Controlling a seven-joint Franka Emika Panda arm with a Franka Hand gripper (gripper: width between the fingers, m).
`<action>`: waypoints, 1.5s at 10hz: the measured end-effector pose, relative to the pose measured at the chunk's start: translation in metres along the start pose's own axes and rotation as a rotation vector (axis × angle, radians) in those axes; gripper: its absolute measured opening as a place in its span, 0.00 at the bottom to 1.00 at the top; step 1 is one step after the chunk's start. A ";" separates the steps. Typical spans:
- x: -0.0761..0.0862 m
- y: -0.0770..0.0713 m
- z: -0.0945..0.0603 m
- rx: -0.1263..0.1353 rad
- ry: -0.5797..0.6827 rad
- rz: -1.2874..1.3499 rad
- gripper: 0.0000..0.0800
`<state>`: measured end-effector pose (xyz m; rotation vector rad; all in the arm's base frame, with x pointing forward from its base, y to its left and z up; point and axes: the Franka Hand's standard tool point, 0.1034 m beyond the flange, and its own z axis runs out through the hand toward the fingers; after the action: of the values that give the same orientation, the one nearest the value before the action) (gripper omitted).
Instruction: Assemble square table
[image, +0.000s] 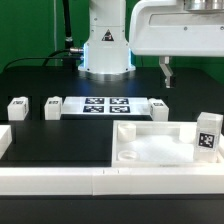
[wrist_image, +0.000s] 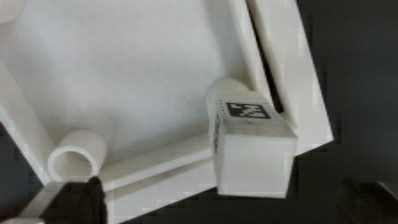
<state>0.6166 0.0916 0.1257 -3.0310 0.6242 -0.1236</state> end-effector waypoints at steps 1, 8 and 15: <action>0.000 0.000 0.000 0.000 0.000 0.000 0.81; -0.038 0.037 0.020 0.013 0.047 -0.078 0.81; -0.070 0.093 0.047 0.020 0.043 -0.110 0.81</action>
Offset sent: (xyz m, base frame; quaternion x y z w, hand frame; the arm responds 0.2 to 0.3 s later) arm -0.0424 -0.0058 -0.0164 0.0212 0.0205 -0.0169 0.9994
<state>0.5199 0.0354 0.0685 -3.0505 0.4558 -0.1987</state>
